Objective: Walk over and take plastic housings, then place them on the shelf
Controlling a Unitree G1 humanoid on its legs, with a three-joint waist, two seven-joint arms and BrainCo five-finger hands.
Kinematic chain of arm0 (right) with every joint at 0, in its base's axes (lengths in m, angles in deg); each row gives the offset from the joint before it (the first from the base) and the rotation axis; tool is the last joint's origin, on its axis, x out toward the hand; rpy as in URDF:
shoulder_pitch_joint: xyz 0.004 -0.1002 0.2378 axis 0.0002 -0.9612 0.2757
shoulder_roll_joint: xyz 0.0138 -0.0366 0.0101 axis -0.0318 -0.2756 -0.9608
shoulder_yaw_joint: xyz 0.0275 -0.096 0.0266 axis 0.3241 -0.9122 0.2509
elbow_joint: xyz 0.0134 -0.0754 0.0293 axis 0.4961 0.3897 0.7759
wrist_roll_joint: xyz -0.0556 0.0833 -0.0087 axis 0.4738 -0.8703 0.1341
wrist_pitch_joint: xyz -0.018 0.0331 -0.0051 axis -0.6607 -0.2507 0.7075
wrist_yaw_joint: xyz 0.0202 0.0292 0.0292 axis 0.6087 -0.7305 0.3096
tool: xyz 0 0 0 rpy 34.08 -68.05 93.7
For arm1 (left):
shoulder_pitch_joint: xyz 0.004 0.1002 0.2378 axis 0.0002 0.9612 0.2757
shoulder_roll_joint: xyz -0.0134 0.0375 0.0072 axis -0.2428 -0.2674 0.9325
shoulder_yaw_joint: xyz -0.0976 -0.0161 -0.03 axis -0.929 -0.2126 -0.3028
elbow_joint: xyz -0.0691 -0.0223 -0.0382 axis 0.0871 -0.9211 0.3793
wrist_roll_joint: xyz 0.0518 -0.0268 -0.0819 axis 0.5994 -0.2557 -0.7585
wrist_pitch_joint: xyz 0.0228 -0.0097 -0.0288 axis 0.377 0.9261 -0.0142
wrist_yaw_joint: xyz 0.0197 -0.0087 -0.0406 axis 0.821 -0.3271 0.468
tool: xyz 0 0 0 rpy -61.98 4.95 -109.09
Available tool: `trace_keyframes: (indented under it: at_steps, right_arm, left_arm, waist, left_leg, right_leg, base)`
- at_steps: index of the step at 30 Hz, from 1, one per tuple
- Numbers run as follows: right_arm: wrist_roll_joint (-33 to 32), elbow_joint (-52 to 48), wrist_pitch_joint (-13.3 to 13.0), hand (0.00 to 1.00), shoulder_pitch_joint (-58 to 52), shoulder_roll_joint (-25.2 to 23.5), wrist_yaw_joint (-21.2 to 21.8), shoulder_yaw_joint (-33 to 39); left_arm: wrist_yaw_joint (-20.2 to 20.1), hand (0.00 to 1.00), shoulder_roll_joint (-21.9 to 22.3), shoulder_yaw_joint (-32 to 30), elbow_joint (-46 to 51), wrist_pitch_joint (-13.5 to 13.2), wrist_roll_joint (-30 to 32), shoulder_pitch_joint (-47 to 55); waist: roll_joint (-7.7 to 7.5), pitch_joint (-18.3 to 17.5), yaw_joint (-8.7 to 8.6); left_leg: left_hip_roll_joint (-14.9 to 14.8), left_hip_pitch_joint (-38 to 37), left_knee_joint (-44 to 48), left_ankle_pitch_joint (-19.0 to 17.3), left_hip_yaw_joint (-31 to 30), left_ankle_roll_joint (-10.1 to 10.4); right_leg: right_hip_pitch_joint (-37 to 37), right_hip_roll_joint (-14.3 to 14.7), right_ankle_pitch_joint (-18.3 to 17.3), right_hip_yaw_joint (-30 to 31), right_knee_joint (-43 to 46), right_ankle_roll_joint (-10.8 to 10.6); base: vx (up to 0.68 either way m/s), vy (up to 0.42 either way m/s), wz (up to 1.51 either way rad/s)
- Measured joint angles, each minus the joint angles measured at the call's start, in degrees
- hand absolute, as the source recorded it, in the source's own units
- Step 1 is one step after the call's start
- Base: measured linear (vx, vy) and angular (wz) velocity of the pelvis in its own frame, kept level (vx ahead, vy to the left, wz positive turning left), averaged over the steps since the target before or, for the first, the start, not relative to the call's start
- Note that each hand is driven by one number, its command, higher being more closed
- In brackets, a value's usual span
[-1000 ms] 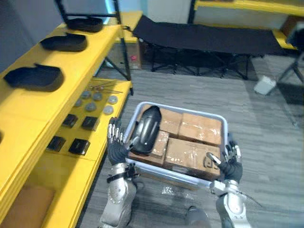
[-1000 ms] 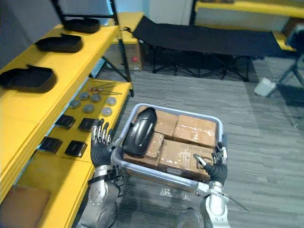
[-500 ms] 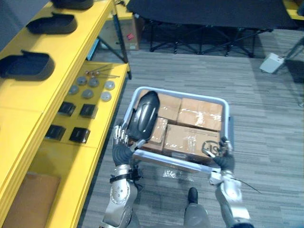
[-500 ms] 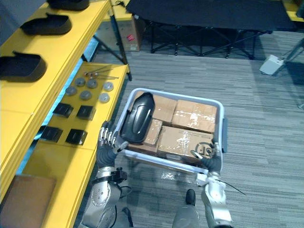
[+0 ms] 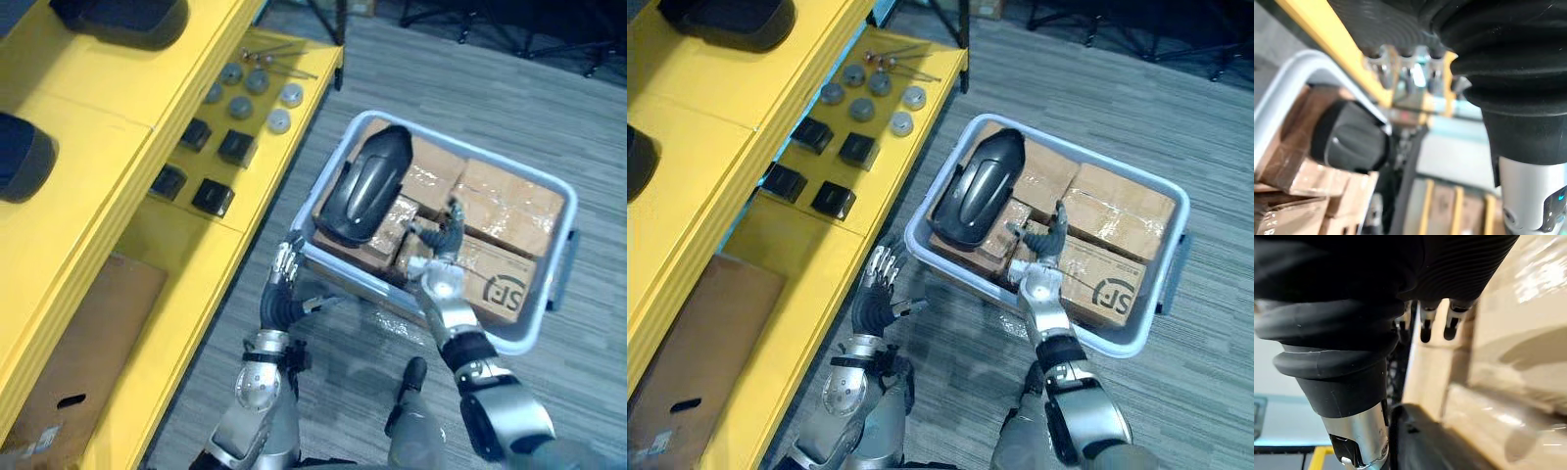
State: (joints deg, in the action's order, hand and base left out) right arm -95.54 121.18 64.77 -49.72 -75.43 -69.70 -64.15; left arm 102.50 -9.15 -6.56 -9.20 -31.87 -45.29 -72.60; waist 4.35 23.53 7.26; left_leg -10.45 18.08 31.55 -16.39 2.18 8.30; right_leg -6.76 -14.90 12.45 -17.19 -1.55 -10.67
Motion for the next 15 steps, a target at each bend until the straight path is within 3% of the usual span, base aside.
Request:
trace_keyframes:
  at_steps: [1,2,5,7,11,15]
  right_arm:
    - [0.0,0.5,0.0,0.00,0.8,0.1,-0.5,0.2]
    - [0.0,4.2,0.5,0.00,4.4,2.9,-0.8,0.2]
    - [0.0,6.3,1.6,0.00,5.5,5.1,-0.8,0.2]
    - [-0.1,9.3,1.9,0.00,6.7,5.8,-0.8,0.4]
    - [-0.2,16.6,5.6,0.00,11.0,8.5,0.3,0.7]
    - [-0.2,20.4,6.5,0.00,14.2,11.1,2.8,0.7]
  left_arm:
    - [0.0,0.00,0.0,0.2,-0.1,0.3,0.0,0.1]
    - [0.0,0.00,1.1,1.7,-3.7,0.6,-0.1,0.0]
    - [0.0,0.00,2.3,1.8,-4.9,0.8,-0.4,0.0]
    - [0.0,0.00,2.4,2.3,-5.4,0.8,-0.4,-0.2]
    - [0.0,0.00,2.2,4.9,-9.0,0.9,-2.1,-1.0]
    - [0.0,0.00,2.2,6.2,-10.4,1.3,-2.7,-2.2]
  waist:
    - [0.07,0.0,0.08]
    - [1.94,1.1,0.56]
    - [3.93,2.5,1.01]
    - [4.21,3.4,1.41]
    - [4.56,3.8,1.95]
    - [5.69,5.0,4.31]
  left_leg:
    - [0.0,0.0,0.0,0.0,0.0,0.0]
    - [0.0,-0.9,0.2,0.2,-0.1,-0.1]
    - [-0.3,-1.1,0.7,0.2,-0.2,-0.1]
    - [-0.4,-0.9,1.0,0.2,-0.3,-0.1]
    - [-0.5,2.0,2.7,0.0,-2.2,-0.1]
    - [-0.4,3.8,4.7,-0.4,-2.6,-0.5]
  right_leg:
    - [0.0,0.0,0.0,0.0,0.0,0.0]
    - [1.0,0.0,0.0,-0.2,0.1,0.0]
    - [0.9,0.1,-0.2,-0.2,1.2,0.2]
    - [0.8,0.1,-0.3,-0.3,1.4,0.3]
    - [-0.8,0.3,-0.7,-1.9,3.3,0.7]
    - [-1.9,0.0,-0.9,-2.0,4.2,0.9]
  base:
    - [0.05,0.034,0.07]
    - [0.02,0.034,-0.01]
    - [-0.04,0.032,-0.02]
    - [-0.08,0.023,0.00]
    - [-0.12,0.042,0.15]
    - [-0.11,0.075,0.02]
